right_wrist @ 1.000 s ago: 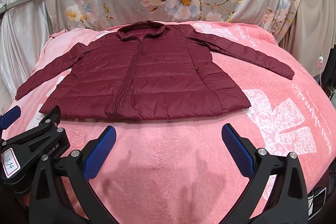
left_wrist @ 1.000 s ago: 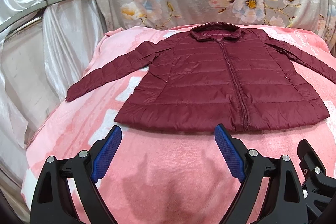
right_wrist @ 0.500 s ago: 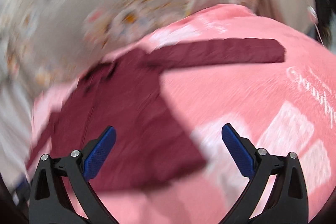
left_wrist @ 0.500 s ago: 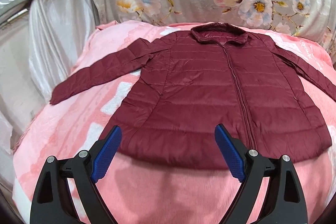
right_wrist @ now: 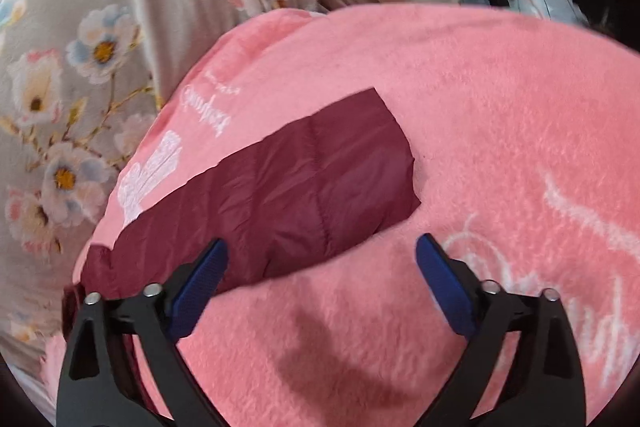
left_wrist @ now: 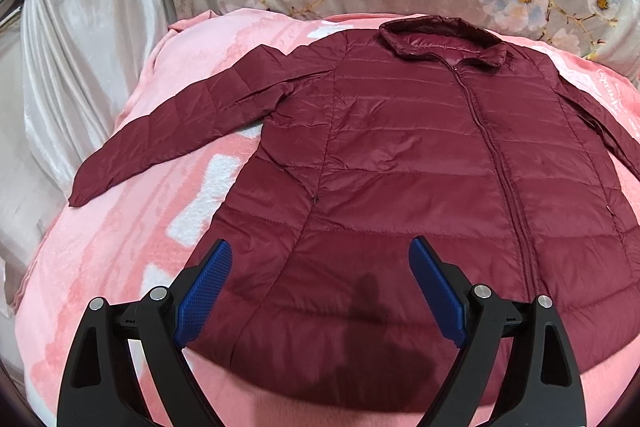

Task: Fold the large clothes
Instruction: 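Grasp the sleeve cuff with the right tool and lift it across the jacket body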

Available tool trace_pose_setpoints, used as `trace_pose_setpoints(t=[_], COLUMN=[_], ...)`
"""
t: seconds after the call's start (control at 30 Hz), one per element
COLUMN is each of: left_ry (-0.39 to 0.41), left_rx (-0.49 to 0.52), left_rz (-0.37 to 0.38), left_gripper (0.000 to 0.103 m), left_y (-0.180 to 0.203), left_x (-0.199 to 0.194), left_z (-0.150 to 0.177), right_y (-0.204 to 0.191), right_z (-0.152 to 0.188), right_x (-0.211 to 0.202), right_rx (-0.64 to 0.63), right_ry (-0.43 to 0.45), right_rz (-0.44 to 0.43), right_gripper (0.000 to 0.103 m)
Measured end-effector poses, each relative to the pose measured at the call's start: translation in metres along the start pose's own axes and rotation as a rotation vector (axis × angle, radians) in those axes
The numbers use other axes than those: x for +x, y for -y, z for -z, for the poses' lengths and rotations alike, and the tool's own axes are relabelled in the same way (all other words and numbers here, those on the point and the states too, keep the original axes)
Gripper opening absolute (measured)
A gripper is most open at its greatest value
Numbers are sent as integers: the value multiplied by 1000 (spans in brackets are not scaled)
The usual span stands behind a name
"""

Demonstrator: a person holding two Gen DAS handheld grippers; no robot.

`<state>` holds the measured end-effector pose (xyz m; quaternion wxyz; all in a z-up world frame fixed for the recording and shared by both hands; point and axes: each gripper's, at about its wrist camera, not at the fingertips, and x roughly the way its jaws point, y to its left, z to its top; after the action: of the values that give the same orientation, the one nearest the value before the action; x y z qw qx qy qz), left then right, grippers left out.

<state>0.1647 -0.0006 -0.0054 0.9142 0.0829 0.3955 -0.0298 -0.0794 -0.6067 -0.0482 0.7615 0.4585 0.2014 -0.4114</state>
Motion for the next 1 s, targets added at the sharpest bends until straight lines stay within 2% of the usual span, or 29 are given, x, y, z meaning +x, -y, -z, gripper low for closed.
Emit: trace_pose_setpoints(t=[0.07, 0.13, 0.2, 0.27, 0.33, 0.4, 0.43, 0.53, 0.57, 0.67, 0.8, 0.93, 1.0], left_ry=[5, 8, 1, -22, -51, -62, -59, -43, -41, -48, -52, -52, -48], left_rx=[-3, -14, -26, -35, -43, -59, -63, -71, -74, -94, -98, -118, -136], left_rz=[4, 3, -2, -3, -5, -16, -28, -68, -73, -69, -67, -23, 18], left_gripper=[87, 87, 87, 87, 87, 87, 87, 87, 87, 87, 87, 87, 87], left_y=[-2, -6, -10, -16, -22, -31, -36, -47, -51, -61, -69, -78, -80], left_x=[6, 10, 15, 21, 28, 32, 33, 32, 32, 34, 37, 40, 41], left_z=[-2, -3, -5, -6, -7, -8, -9, -9, -9, -9, -8, -15, -21], right_y=[2, -5, -20, -48, -91, -150, -189, -274, -304, -369, -412, -423, -422], right_z=[-4, -7, -9, -11, -10, 4, 19, 67, 92, 168, 259, 340, 367], right_x=[13, 17, 26, 27, 21, 5, -6, -27, -36, -50, -52, -43, -38], right_rx=[47, 24, 2, -33, -123, -238, -323, -519, -598, -768, -934, -1076, -1127], right_ry=[-2, 23, -2, 15, 40, 67, 67, 47, 31, -44, -139, -256, -285], right_rz=[0, 21, -17, -54, -106, -218, -294, -447, -513, -640, -724, -732, -708], right_gripper=[68, 52, 9, 6, 5, 4, 4, 4, 4, 4, 4, 7, 15])
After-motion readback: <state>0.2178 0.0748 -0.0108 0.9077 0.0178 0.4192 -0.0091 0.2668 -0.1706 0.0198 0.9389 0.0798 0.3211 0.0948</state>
